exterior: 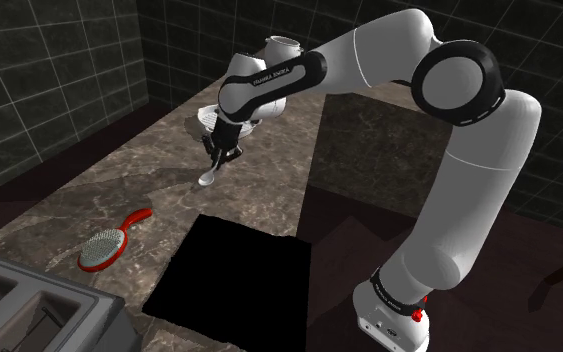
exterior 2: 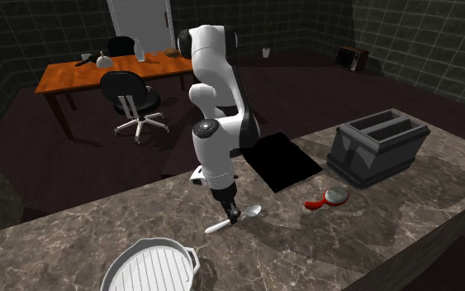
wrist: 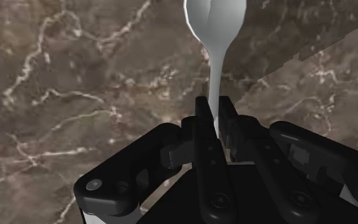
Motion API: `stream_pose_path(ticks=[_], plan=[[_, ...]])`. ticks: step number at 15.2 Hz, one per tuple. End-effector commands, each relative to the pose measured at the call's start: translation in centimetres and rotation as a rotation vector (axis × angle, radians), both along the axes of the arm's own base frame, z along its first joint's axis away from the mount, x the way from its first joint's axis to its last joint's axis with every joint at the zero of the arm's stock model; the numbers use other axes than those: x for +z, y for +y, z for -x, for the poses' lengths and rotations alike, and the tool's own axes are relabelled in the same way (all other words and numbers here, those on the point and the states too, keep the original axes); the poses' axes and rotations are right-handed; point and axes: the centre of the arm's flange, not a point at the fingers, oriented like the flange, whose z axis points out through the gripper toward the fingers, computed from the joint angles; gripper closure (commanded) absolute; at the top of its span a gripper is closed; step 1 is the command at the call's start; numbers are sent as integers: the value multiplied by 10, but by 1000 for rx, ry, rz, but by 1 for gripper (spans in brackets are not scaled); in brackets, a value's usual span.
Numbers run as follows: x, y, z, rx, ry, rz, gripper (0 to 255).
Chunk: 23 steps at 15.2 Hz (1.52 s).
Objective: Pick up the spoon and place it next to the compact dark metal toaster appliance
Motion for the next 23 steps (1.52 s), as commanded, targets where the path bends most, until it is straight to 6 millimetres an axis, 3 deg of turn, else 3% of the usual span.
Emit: stream_pose_path(ticks=[1, 23], plan=[[8, 1, 0, 1, 1, 0, 255], [124, 1, 0, 0, 1, 0, 255]])
